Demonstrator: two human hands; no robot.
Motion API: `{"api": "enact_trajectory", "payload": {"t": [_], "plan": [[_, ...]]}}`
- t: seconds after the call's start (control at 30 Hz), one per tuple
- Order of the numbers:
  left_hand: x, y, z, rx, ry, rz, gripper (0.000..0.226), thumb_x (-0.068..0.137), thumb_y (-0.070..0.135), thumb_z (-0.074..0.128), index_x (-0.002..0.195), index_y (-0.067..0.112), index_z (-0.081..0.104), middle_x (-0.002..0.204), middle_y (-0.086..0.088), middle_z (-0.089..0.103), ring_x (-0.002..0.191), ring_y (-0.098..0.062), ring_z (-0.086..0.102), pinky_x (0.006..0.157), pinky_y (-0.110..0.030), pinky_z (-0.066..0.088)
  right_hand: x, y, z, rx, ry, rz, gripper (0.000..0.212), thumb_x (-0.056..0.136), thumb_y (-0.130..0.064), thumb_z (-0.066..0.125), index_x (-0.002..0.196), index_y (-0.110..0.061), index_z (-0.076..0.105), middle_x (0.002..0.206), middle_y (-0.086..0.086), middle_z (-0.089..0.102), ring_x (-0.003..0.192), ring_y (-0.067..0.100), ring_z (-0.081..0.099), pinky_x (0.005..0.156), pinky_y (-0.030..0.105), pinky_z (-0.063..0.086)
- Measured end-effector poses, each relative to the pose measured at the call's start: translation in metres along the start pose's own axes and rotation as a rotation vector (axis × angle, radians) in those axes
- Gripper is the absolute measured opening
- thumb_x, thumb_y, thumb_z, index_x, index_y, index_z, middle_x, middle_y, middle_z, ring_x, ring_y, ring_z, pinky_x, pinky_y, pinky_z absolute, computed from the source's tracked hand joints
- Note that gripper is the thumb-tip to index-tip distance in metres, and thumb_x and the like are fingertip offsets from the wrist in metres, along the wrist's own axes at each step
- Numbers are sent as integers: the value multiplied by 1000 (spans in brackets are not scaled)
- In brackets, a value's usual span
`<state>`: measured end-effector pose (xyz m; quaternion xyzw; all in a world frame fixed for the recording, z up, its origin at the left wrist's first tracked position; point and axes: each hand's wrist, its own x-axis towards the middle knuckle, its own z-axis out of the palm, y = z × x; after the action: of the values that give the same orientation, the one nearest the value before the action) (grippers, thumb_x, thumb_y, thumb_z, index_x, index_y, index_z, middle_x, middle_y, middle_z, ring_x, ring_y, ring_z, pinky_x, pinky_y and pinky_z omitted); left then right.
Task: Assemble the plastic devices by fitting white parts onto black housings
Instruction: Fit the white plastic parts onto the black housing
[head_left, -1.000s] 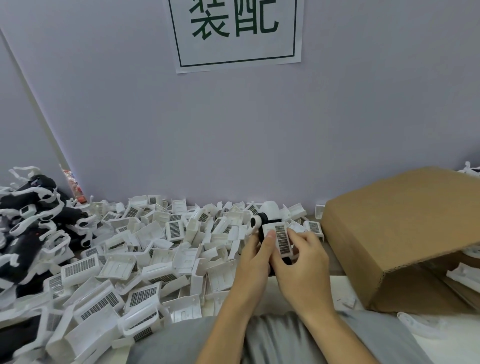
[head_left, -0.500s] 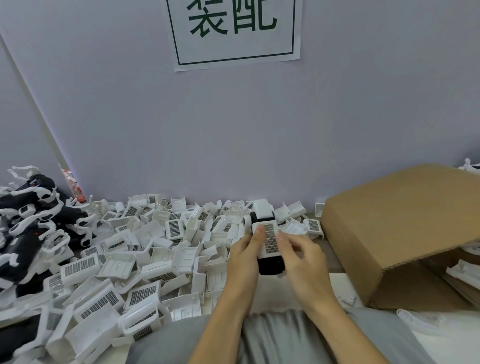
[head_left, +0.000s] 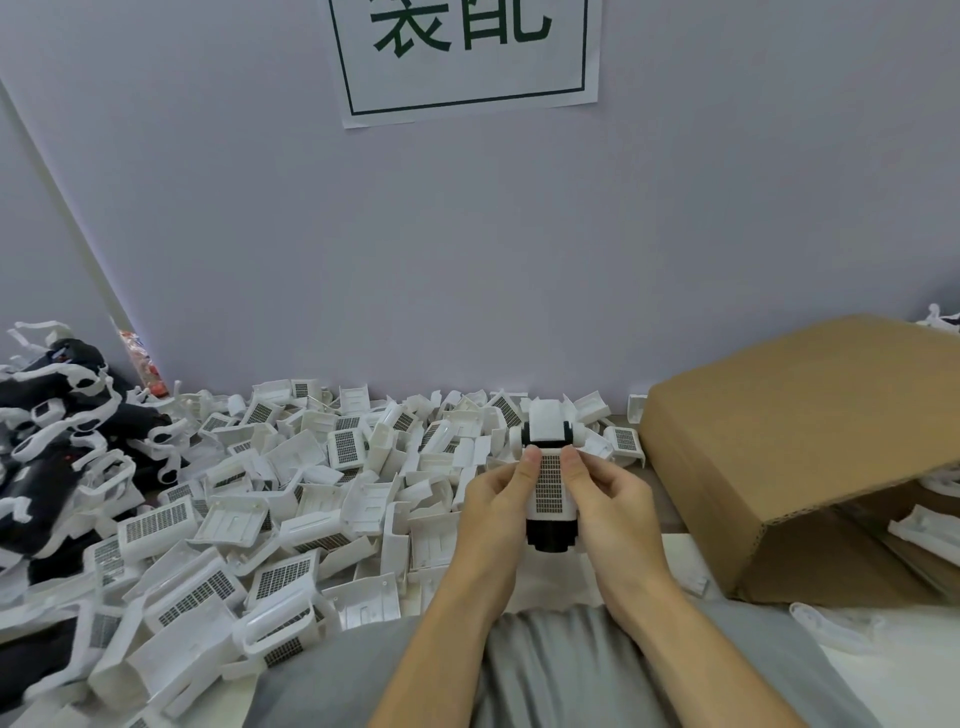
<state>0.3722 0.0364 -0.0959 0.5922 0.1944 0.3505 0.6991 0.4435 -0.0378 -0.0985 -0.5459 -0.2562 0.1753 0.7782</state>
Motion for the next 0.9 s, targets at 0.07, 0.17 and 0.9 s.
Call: {"api": "enact_trajectory", "payload": {"t": [0.07, 0.17, 0.9], "plan": [[-1, 0, 1, 41, 28, 11, 39, 101, 38, 53, 82, 18, 81, 87, -9, 78, 78, -17, 74, 62, -23, 56, 1, 1, 0, -9, -1, -3, 16, 97, -23, 63, 93, -15, 77, 90, 1, 79, 87, 18, 76, 77, 33, 60], [-1, 0, 4, 149, 65, 22, 47, 103, 38, 50, 72, 17, 78, 75, -3, 76, 67, -14, 70, 57, -24, 52, 3, 3, -2, -43, 34, -52, 15, 96, -21, 66, 85, -20, 76, 83, -4, 78, 80, 10, 75, 67, 21, 58], [1, -3, 2, 186, 78, 17, 28, 104, 21, 54, 87, 14, 76, 85, -14, 75, 77, -18, 66, 72, -42, 54, 2, 3, -3, -197, -25, -44, 21, 100, -28, 58, 91, -23, 77, 86, -9, 78, 88, 3, 72, 74, 14, 54]]}}
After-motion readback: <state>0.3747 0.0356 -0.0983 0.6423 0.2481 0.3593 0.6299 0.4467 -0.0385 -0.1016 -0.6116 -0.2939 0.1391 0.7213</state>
